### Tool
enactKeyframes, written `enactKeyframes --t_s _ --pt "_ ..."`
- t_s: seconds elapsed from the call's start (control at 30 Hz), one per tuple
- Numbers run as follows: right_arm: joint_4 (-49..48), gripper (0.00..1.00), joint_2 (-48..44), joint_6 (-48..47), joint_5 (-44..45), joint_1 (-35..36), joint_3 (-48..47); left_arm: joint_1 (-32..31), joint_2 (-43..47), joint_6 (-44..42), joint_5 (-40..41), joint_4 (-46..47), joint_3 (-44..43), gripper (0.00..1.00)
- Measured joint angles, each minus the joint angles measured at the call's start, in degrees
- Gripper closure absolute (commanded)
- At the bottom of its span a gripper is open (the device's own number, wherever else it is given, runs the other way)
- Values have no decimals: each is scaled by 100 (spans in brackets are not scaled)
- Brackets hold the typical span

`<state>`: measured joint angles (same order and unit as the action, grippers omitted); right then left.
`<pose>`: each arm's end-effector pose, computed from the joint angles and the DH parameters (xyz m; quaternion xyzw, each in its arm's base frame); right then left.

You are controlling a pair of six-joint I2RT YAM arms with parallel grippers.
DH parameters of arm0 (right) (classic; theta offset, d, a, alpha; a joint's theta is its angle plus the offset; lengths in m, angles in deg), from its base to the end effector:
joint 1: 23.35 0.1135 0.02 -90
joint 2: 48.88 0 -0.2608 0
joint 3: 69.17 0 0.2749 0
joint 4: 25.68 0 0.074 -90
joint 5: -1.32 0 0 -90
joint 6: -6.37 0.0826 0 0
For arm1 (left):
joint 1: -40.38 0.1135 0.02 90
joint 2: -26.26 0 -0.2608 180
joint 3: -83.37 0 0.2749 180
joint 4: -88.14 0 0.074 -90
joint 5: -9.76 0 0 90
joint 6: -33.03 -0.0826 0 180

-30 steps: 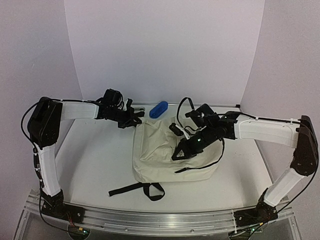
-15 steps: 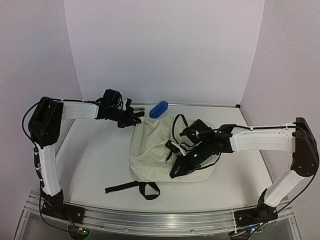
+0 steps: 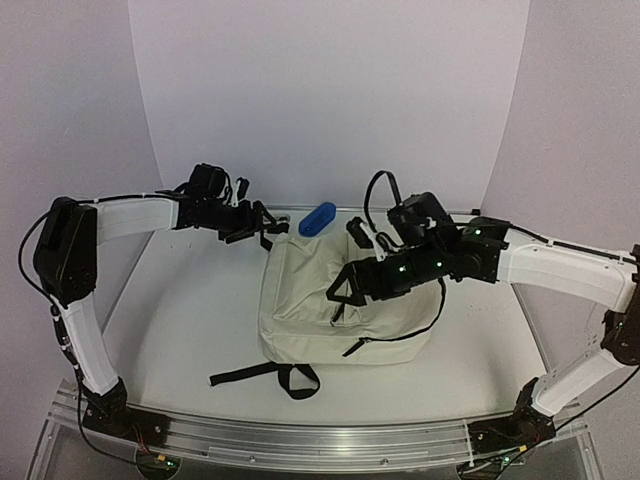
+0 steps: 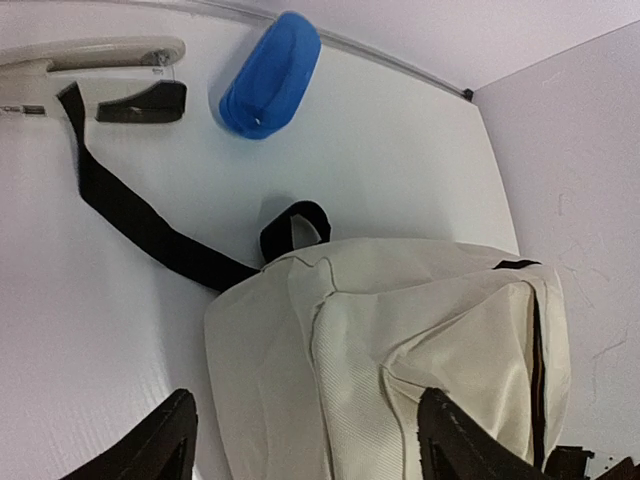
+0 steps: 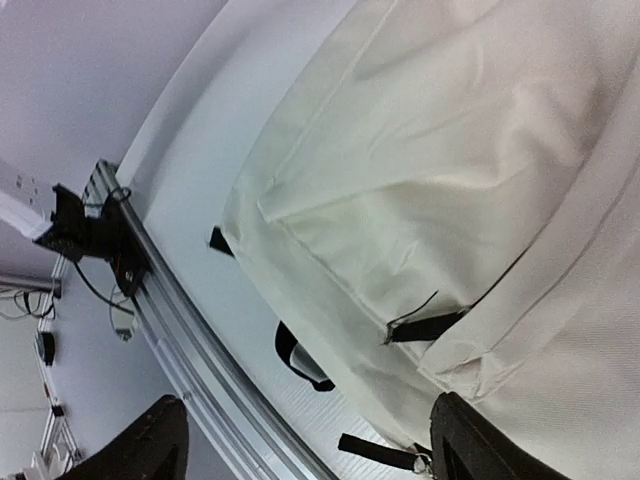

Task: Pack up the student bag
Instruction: Unzip the student bag at the center of the board.

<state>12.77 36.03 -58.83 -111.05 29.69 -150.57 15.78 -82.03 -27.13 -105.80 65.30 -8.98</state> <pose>0.2052 0.3250 0.2559 -0.2952 0.8497 0.3887 0.1994 0.4234 -0.2330 0.1926 0.0553 0.8829 -0.3702 0.2836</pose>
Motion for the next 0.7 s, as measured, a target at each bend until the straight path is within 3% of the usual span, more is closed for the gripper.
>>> enactKeyframes --t_s 0.13,0.23,0.43,0.57,0.7 --pt "85 3 -186 181 1047 -35 -407 -275 734 -452 723 -389 9 8" --pt "136 2 -186 372 1893 -232 -511 -975 1130 -839 1141 -691 -72 7" --pt "278 2 59 636 2723 -619 -533 -2044 964 -1204 1294 -1294 -223 6" --pt "308 2 317 774 2973 -610 -595 -2243 573 -1281 1547 -1652 -444 6" --pt "341 2 525 951 3185 -570 -601 -2275 286 -1368 1871 -1871 -664 21"
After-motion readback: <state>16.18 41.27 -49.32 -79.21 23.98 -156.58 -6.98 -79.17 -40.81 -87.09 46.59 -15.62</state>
